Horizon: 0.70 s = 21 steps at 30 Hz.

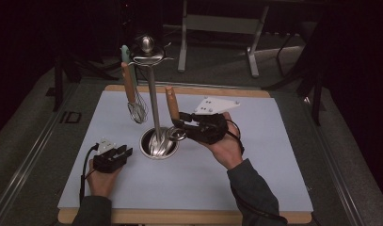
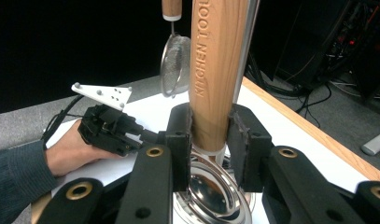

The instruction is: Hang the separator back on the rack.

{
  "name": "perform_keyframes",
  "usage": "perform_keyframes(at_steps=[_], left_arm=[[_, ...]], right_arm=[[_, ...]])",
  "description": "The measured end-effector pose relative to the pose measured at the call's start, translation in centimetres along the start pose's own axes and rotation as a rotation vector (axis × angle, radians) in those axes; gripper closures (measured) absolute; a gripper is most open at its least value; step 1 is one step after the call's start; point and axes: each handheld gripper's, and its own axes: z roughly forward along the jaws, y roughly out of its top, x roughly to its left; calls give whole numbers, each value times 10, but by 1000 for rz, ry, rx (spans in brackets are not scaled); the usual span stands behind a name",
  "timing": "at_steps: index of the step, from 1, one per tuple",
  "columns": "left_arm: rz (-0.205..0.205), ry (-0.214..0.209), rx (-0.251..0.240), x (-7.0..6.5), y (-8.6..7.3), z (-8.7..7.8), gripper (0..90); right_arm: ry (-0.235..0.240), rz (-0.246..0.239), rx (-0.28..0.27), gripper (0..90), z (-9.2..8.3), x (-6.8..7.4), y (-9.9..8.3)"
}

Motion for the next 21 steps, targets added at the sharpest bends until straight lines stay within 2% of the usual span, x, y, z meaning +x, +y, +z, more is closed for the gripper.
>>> perform_keyframes(at_steps=[21], left_arm=[[1,4,-4,0,0,0,668]], right_arm=[[3,-16,-19,708,-2,2,13]])
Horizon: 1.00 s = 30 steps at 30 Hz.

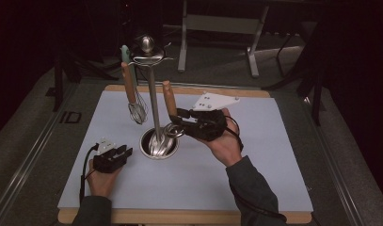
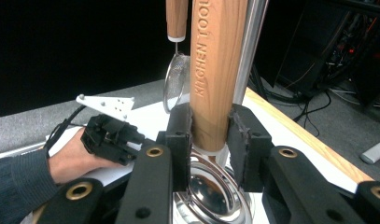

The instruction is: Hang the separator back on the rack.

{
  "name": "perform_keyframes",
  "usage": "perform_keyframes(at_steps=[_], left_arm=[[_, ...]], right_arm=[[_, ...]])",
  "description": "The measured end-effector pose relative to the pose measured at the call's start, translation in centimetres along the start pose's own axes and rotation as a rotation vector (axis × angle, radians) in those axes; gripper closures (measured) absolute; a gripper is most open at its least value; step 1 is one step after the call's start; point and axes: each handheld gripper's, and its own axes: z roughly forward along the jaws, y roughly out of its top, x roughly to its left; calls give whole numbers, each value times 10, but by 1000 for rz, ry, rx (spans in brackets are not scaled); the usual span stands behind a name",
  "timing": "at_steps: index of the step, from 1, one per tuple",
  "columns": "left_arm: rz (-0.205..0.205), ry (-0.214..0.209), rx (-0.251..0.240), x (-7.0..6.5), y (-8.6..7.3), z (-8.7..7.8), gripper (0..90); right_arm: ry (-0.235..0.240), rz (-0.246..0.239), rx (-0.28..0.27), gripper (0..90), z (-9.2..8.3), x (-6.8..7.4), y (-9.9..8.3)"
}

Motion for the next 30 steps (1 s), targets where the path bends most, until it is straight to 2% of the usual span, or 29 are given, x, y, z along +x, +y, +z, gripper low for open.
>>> perform_keyframes(at_steps=[30], left_arm=[[7,-1,4,0,0,0,668]], right_arm=[[22,-16,-43,708,6,9,29]])
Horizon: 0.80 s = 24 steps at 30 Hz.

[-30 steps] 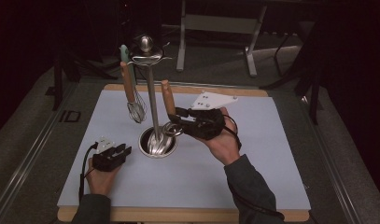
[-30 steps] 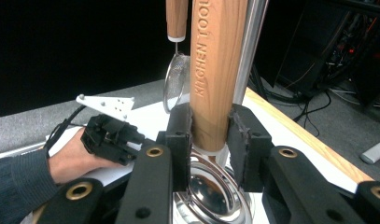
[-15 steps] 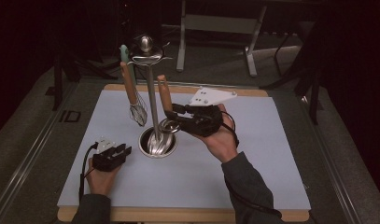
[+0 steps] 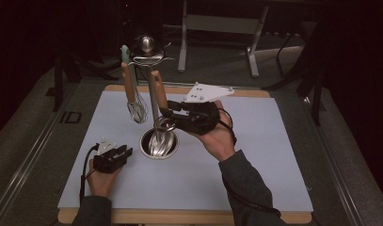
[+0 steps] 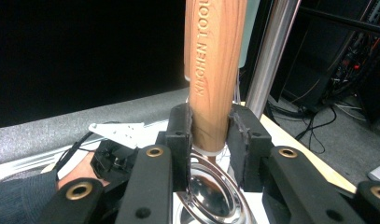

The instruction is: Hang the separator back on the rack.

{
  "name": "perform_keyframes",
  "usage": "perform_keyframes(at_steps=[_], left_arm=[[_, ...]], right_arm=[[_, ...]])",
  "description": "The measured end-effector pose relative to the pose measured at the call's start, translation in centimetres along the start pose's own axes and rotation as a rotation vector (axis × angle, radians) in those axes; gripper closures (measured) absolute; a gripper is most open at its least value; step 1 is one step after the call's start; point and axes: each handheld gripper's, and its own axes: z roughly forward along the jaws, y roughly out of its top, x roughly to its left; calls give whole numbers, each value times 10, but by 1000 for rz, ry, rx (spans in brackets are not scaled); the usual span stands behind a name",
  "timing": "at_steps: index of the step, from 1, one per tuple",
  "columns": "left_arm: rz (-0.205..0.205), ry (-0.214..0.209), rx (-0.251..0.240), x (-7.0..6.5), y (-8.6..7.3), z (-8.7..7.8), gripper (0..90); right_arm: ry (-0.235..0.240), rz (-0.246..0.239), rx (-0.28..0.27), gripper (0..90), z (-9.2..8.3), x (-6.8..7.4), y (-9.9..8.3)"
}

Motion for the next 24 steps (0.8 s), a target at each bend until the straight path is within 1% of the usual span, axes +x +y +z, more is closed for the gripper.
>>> perform_keyframes(at_steps=[8,17,21,24], left_arm=[[-1,-2,0,0,0,0,668],[-2,-2,-1,0,0,0,668],[-5,-1,-3,0,0,0,668],[-4,-2,-3,0,0,0,668]], right_arm=[[2,5,4,709,5,-1,8],[-4,22,14,708,15,-6,12],[-13,40,12,708,18,-9,9],[-20,46,26,708,22,-11,6]])
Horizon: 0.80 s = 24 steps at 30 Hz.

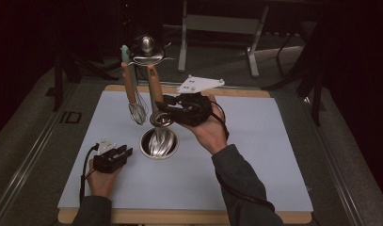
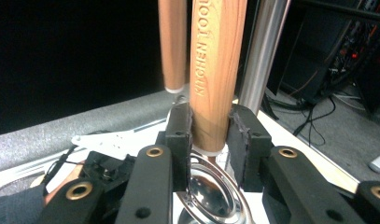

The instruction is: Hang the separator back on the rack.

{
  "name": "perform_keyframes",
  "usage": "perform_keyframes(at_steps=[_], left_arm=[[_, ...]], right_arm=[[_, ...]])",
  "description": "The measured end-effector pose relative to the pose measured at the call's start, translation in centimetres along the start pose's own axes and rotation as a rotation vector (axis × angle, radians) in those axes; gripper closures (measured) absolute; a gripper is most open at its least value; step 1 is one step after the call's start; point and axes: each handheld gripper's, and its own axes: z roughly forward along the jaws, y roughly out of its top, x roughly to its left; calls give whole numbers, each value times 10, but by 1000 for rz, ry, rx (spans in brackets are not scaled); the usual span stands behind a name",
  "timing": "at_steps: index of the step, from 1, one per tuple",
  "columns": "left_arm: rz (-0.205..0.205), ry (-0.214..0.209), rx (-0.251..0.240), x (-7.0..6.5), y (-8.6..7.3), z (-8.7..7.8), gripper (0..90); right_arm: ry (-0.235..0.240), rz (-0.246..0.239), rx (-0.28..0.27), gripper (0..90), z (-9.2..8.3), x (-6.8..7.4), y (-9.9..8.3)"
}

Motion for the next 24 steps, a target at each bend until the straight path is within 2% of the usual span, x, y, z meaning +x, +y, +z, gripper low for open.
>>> perform_keyframes(at_steps=[16,24], left_arm=[[0,-1,-1,0,0,0,668],[-1,0,-2,0,0,0,668]], right_arm=[[-5,5,10,696,9,-2,-2],[-8,-8,46,663,11,-3,-16]])
